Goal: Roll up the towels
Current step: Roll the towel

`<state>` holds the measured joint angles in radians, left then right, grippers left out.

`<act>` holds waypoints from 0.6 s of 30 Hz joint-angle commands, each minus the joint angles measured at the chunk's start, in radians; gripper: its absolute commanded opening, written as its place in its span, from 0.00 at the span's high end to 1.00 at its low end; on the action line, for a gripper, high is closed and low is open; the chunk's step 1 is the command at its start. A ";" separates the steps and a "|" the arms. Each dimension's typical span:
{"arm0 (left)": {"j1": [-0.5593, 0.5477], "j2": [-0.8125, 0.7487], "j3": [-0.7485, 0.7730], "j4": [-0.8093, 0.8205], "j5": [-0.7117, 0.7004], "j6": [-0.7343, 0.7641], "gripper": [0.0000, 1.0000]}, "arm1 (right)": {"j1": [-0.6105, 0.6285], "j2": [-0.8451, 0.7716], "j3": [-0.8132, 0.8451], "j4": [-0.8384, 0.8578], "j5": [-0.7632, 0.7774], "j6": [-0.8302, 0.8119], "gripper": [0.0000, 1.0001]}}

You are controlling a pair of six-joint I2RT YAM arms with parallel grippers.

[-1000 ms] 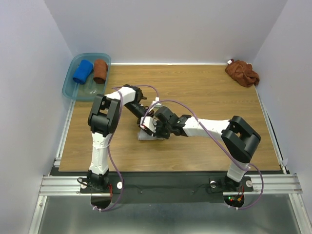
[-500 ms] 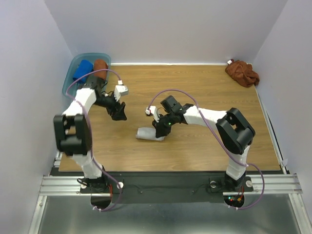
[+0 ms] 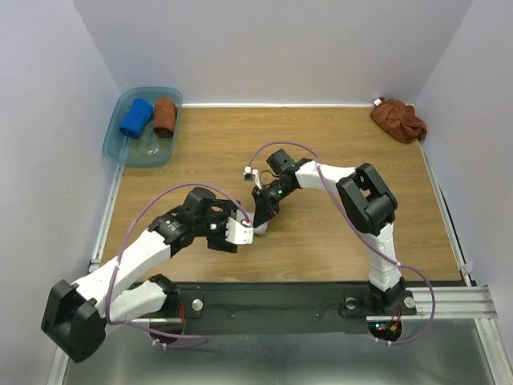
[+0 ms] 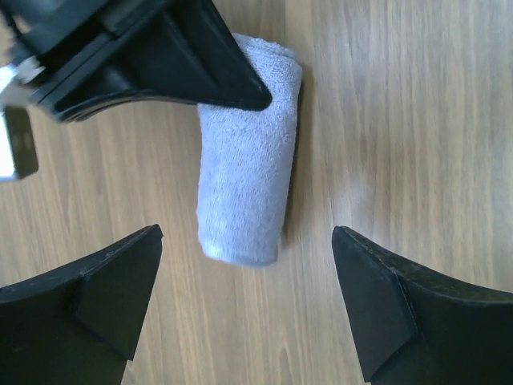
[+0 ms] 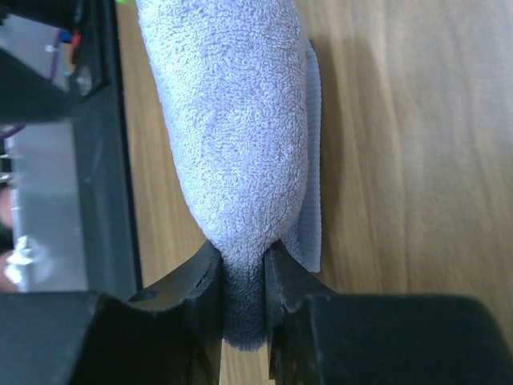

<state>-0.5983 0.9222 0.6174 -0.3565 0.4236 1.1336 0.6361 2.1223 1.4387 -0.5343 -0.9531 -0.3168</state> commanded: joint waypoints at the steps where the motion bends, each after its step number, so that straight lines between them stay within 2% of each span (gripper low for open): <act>1: -0.066 0.090 -0.013 0.210 -0.141 0.014 0.02 | 0.014 0.074 0.022 -0.113 -0.026 -0.025 0.99; 9: -0.135 0.283 0.001 0.292 -0.143 0.060 0.15 | 0.007 0.113 0.058 -0.156 -0.056 -0.039 0.99; 18: -0.161 0.389 -0.012 0.304 -0.114 0.068 0.21 | -0.003 0.180 0.118 -0.200 -0.093 -0.062 0.99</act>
<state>-0.7460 1.2510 0.6079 -0.0967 0.2871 1.1969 0.6239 2.2467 1.5425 -0.6895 -1.0981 -0.3264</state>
